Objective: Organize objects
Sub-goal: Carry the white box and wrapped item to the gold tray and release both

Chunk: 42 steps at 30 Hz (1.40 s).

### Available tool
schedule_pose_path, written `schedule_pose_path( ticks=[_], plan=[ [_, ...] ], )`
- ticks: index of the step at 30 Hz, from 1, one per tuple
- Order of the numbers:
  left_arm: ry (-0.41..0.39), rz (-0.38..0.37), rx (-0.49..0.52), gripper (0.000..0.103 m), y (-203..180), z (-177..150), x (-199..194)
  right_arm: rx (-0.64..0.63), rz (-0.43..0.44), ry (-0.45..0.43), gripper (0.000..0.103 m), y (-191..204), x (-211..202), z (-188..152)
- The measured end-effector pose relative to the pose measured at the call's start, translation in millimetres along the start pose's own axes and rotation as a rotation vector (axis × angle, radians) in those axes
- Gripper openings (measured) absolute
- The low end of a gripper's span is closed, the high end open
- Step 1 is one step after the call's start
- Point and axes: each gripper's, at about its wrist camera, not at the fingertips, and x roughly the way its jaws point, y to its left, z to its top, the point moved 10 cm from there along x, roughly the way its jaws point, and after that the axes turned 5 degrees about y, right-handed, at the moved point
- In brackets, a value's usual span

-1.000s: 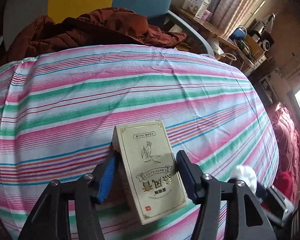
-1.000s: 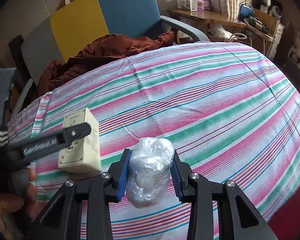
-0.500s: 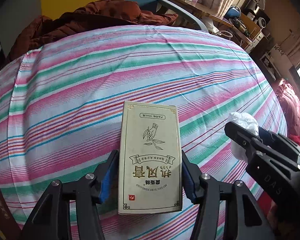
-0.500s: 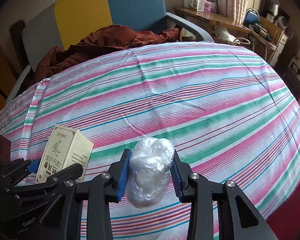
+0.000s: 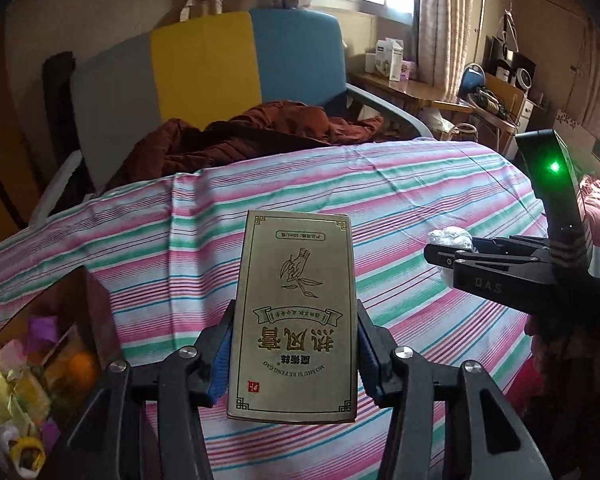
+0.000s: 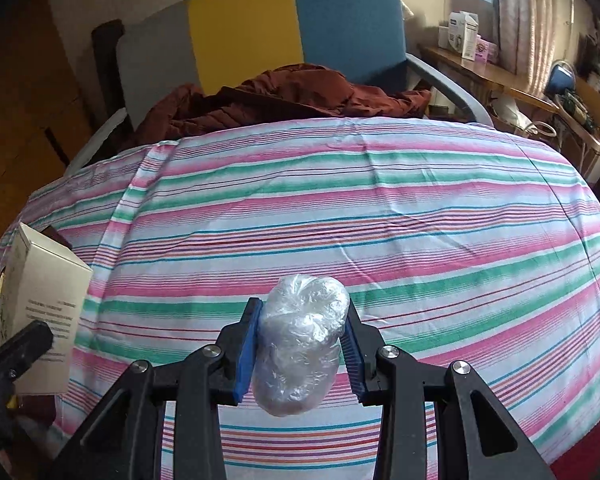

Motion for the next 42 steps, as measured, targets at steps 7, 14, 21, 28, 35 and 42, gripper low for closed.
schedule_pose_path(
  ticks=[7,14,21,28,35,42],
  plan=[
    [-0.048,0.086,-0.088,0.052,60.6,-27.1,-40.7,-0.116,0.087,-0.012,0.038,56.5,-9.1,-2.6],
    [-0.072,0.127,-0.163,0.052,104.1,-49.6,-65.2,-0.198,0.178,-0.023,0.038,130.4,-20.5,-4.4],
    [-0.065,0.125,-0.277,0.052,150.5,-78.6,-76.5,-0.289,0.291,-0.028,0.038,214.3,-34.7,-7.5],
    [-0.059,0.108,-0.446,0.052,219.0,-123.1,-91.8,-0.430,0.374,-0.001,0.038,303.6,-36.9,-22.5],
    [-0.089,0.047,-0.580,0.053,264.0,-144.1,-99.5,-0.502,0.428,0.040,0.041,360.3,-24.5,-30.2],
    [-0.122,0.035,-0.642,0.075,281.2,-129.6,-94.6,-0.503,0.430,0.065,0.057,375.0,-11.2,-34.4]
  ],
)
